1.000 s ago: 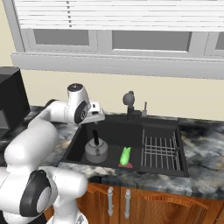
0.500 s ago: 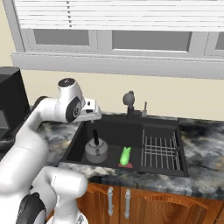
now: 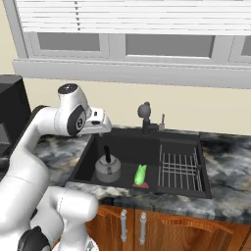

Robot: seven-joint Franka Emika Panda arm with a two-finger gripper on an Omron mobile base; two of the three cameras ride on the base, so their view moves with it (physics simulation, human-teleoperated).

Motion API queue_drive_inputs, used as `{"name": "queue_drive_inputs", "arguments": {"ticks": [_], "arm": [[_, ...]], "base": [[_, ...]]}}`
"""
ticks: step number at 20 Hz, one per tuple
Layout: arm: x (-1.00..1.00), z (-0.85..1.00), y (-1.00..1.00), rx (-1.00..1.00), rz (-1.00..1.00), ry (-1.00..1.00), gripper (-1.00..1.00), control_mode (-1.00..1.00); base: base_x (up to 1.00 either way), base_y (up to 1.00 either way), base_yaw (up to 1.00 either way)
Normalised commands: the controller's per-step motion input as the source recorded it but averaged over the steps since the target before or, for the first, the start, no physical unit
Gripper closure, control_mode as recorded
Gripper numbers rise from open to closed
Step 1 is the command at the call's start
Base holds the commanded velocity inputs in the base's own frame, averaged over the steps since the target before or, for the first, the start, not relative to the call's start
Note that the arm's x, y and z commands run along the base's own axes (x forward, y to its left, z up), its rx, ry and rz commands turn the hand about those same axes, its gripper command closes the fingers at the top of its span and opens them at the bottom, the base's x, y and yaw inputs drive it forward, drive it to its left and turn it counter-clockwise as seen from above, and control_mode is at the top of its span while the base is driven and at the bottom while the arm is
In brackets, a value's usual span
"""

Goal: Pick the jar and kettle and place them in the sink. Then turn on the water.

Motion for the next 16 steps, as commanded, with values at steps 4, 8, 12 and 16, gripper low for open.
{"name": "queue_drive_inputs", "arguments": {"ticks": [4,8,12,16], "arm": [[-0.16,0.11,0.0,0.03,-0.02,0.0,-1.0,-1.0],[-0.26,0.0,0.0,0.04,0.0,-0.03,-1.0,-1.0],[-0.31,0.0,0.0,0.03,0.0,-0.04,-1.0,-1.0],[-0.14,0.01,0.0,0.02,0.0,0.0,-1.0,-1.0]], "base": [[0.0,0.0,0.0],[0.0,0.0,0.0],[0.0,0.0,0.0],[0.0,0.0,0.0]]}}
